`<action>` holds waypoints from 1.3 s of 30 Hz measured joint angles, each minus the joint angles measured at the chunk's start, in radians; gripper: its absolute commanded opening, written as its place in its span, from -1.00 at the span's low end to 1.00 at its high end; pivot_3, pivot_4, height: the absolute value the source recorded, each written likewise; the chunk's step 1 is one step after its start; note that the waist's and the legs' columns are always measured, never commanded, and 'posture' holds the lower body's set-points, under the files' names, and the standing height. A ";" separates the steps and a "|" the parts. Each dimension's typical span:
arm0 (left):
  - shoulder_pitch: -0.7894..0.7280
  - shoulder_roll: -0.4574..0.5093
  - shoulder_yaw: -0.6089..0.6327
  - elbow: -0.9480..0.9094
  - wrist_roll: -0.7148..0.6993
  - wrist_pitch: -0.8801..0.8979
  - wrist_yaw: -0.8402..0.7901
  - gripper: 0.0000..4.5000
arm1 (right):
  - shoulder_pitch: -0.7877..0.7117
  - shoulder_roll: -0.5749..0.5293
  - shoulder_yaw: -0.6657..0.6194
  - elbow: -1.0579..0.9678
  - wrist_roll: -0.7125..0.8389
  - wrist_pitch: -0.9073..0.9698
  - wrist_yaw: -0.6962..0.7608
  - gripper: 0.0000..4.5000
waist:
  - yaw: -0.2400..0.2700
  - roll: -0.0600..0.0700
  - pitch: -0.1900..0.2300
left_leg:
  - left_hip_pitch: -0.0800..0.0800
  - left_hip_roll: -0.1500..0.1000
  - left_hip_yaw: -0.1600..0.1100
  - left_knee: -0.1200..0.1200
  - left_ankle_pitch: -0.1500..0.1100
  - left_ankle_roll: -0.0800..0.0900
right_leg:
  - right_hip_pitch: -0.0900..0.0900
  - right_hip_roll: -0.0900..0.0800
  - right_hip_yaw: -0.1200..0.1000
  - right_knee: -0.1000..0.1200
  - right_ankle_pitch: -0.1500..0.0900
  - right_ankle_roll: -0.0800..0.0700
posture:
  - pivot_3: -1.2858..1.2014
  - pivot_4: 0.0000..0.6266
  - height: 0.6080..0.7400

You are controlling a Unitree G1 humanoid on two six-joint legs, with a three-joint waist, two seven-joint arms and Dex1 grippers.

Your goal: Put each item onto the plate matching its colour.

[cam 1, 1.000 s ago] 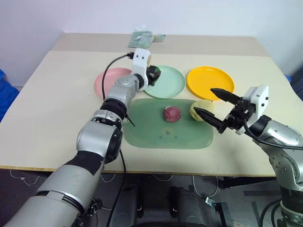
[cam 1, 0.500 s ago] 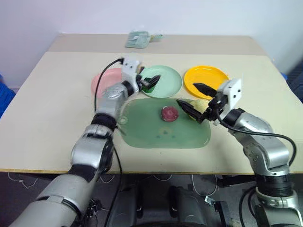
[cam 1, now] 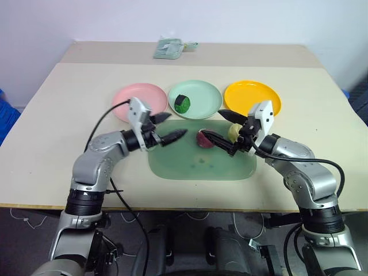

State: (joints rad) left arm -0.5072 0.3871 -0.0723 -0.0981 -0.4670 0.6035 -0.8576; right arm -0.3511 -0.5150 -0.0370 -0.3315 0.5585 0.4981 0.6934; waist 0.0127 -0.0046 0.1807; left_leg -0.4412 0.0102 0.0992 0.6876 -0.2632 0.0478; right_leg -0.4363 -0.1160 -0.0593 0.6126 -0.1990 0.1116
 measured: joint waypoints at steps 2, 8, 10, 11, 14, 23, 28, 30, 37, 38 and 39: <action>-0.015 -0.001 -0.054 0.012 0.009 0.002 -0.026 0.99 | 0.040 -0.032 -0.042 -0.055 0.028 0.021 0.006 1.00 | 0.000 0.000 0.000 | 0.000 0.000 0.000 0.000 0.000 0.000 | 0.000 0.000 0.000 0.000 0.000 0.000 | 0.03 -0.52 1.00; -0.166 -0.024 -0.141 0.172 0.092 -0.079 -0.080 0.99 | 0.240 -0.154 -0.196 -0.218 0.080 0.100 -0.005 1.00 | 0.010 0.000 0.000 | 0.000 -0.001 0.000 0.000 0.000 0.001 | 0.000 0.000 0.000 -0.001 -0.001 -0.002 | 0.03 -0.52 1.00; -0.220 -0.048 -0.157 0.252 0.126 -0.118 -0.095 0.99 | 0.374 -0.187 -0.309 -0.301 0.099 0.128 -0.011 1.00 | 0.019 0.000 0.000 | 0.000 -0.001 0.000 0.000 -0.001 0.001 | 0.000 -0.001 0.000 -0.001 -0.001 -0.002 | 0.03 -0.52 1.00; -0.228 -0.050 -0.159 0.270 0.134 -0.129 -0.099 0.99 | 0.426 -0.196 -0.348 -0.328 0.105 0.138 -0.011 1.00 | 0.024 -0.001 0.000 | 0.000 -0.001 0.000 0.000 -0.001 0.001 | 0.000 0.000 0.000 -0.001 -0.001 -0.002 | 0.03 -0.52 1.00; -0.257 -0.066 -0.171 0.345 0.156 -0.159 -0.128 0.99 | 0.612 -0.198 -0.493 -0.421 0.135 0.155 -0.007 1.00 | 0.026 -0.001 -0.001 | 0.000 0.000 0.000 0.000 -0.001 0.001 | 0.000 0.000 0.000 -0.002 -0.002 -0.003 | 0.03 -0.52 1.00; -0.325 -0.110 -0.196 0.531 0.229 -0.207 -0.189 0.99 | 0.819 -0.134 -0.663 -0.547 0.186 0.130 -0.038 1.00 | 0.028 -0.001 -0.001 | 0.000 0.000 0.000 0.002 -0.001 0.002 | 0.000 0.000 0.000 -0.002 -0.002 -0.004 | 0.03 -0.52 1.00; -0.364 -0.167 -0.213 0.674 0.278 -0.272 -0.202 0.99 | 0.824 -0.130 -0.664 -0.574 0.201 0.116 -0.072 1.00 | 0.028 -0.001 -0.001 | -0.001 0.000 -0.001 0.003 -0.001 0.002 | 0.000 -0.001 0.000 -0.002 -0.002 -0.004 | 0.03 -0.52 1.00; -0.383 -0.185 -0.213 0.729 0.294 -0.303 -0.201 0.88 | 0.826 -0.129 -0.663 -0.578 0.202 0.108 -0.084 1.00 | 0.027 -0.001 -0.001 | -0.001 0.000 -0.001 0.003 -0.002 0.003 | 0.000 -0.001 0.000 -0.002 -0.002 -0.004 | 0.03 -0.52 1.00; -0.405 -0.210 -0.174 0.791 0.316 -0.346 -0.151 0.22 | 0.817 -0.129 -0.649 -0.578 0.203 0.091 -0.100 1.00 | 0.026 -0.001 -0.001 | -0.001 0.001 -0.001 0.003 -0.002 0.003 | 0.000 -0.001 0.000 -0.002 -0.002 -0.004 | 0.03 -0.52 1.00; -0.402 -0.205 -0.163 0.779 0.314 -0.341 -0.140 0.22 | 0.812 -0.130 -0.642 -0.576 0.203 0.090 -0.100 1.00 | 0.026 -0.001 -0.001 | -0.001 0.001 -0.001 0.003 -0.002 0.003 | 0.000 -0.001 0.000 -0.002 -0.002 -0.004 | 0.03 -0.52 1.00; -0.390 -0.192 -0.139 0.748 0.304 -0.323 -0.126 0.22 | 0.801 -0.132 -0.630 -0.572 0.202 0.086 -0.099 1.00 | 0.025 -0.001 -0.001 | -0.001 0.001 -0.001 0.003 -0.002 0.003 | 0.000 0.000 0.000 -0.002 -0.002 -0.004 | 0.03 -0.52 1.00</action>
State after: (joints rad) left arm -0.8970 0.1947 -0.2117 0.6495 -0.1632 0.2810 -0.9840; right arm 0.4499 -0.6475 -0.6671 -0.9039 0.7600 0.5837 0.5943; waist 0.0381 -0.0058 0.1801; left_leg -0.4425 0.0110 0.0983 0.6910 -0.2650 0.0506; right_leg -0.4362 -0.1164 -0.0593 0.6106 -0.2015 0.1076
